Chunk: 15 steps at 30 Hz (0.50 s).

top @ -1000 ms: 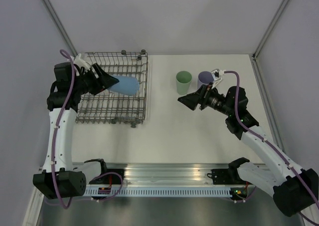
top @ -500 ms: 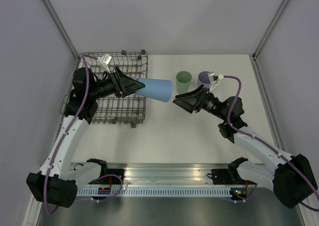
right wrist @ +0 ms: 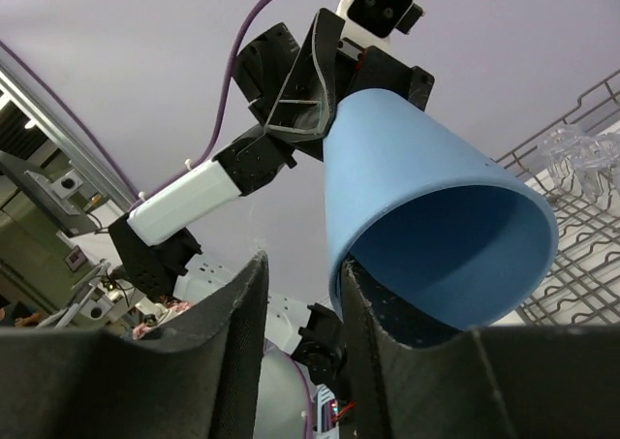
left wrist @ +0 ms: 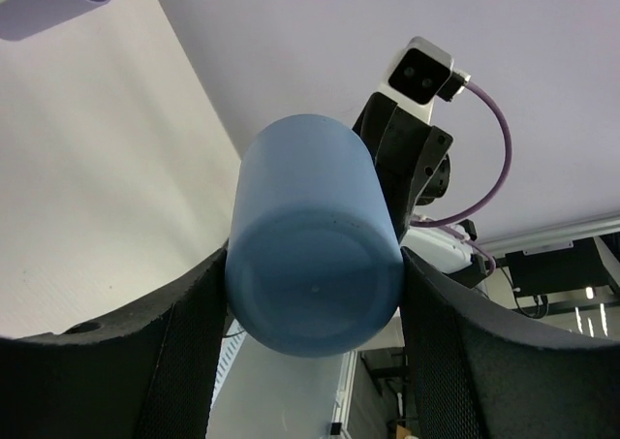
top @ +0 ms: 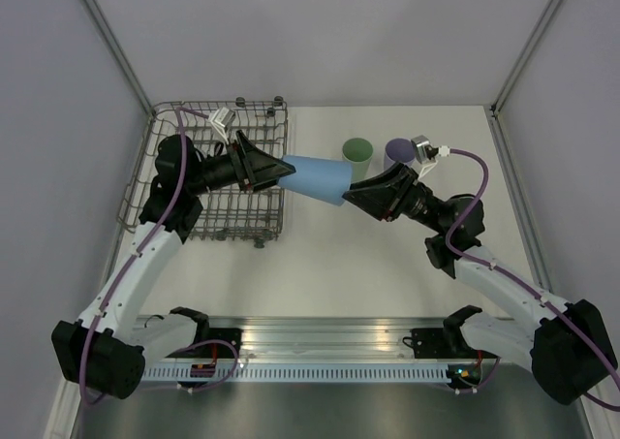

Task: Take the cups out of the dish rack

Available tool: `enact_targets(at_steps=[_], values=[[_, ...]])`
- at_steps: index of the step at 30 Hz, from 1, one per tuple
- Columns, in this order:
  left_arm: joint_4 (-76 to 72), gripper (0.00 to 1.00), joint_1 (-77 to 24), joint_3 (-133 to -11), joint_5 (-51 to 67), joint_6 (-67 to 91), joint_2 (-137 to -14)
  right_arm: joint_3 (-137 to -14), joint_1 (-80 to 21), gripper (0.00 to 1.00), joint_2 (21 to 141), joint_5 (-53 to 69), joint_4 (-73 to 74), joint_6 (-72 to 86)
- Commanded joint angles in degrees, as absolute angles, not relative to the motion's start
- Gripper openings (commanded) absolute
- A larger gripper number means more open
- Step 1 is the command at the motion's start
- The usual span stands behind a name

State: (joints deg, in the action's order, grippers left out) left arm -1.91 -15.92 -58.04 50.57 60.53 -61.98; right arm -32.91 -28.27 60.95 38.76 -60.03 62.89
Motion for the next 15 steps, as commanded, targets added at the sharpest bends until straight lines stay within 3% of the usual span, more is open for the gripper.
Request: enact_targets(at_steps=[1,7,15], values=[[-5.54,0.02,-16.79,-58.10,52.12,62.31,-62.23,-32.52,-28.56,0.40,60.38,41.39,-69.59,64.86],[-6.42,0.02,-17.84,-58.62,52.29,62.58,-63.02,-33.66,-28.56,0.20,61.78,42.63,-71.10,66.18],[-6.86,0.02,-18.99,-58.71,52.56,62.67,-63.37,-34.36,-28.48,0.25,63.11,42.01,-71.37,66.62]])
